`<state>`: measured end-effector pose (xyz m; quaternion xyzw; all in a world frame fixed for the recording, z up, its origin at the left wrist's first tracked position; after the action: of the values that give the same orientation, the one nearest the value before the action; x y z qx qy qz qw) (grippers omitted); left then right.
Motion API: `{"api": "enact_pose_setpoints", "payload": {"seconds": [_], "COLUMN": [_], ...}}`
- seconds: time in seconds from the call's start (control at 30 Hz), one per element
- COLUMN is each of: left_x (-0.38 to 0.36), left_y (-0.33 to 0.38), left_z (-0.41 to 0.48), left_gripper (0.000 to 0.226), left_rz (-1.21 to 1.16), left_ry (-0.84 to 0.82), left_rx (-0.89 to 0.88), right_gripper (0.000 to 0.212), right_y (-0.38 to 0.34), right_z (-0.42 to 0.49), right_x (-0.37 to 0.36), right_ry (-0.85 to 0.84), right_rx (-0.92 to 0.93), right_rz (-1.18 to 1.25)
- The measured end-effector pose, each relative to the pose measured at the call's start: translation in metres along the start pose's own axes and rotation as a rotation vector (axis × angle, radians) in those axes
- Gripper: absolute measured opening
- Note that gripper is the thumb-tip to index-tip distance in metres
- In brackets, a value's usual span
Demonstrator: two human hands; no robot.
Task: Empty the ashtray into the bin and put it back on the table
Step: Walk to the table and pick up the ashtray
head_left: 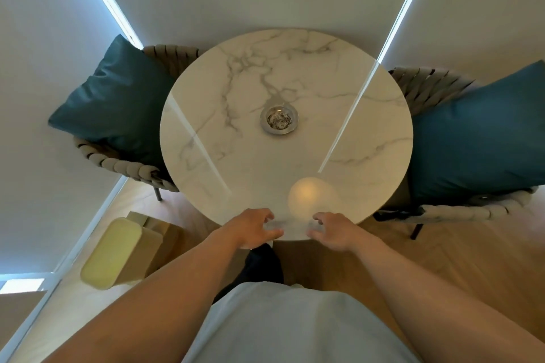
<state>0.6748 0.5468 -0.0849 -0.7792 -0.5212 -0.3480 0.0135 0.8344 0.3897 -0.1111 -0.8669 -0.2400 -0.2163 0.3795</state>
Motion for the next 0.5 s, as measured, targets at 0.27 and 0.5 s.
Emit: {"api": "enact_pose_setpoints", "payload": {"seconds": [0.27, 0.5], "left_x": [0.09, 0.154], "left_y": [0.005, 0.001], "left_z": [0.073, 0.126], "left_gripper": [0.061, 0.062], "left_rz": [-0.028, -0.053], "left_ry": [0.042, 0.129], "left_rx": [-0.067, -0.12], "right_gripper": [0.076, 0.074], "right_y": [-0.022, -0.044], "right_z": [0.072, 0.128], "right_x": [0.067, 0.116], "right_ry": [0.057, 0.164], "right_rx": [-0.027, -0.058], "right_rz": [-0.011, 0.018]}}
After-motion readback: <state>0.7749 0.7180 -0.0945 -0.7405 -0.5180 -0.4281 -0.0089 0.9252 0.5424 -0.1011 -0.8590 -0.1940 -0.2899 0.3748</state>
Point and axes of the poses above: each hand's wrist, its own z-axis towards the middle knuckle, its own x-axis out of the back of the hand, y = z × x, the point moved 3 cm from there along z, towards the middle knuckle, and after that the axes turned 11 degrees about x, right-handed, at the moved point
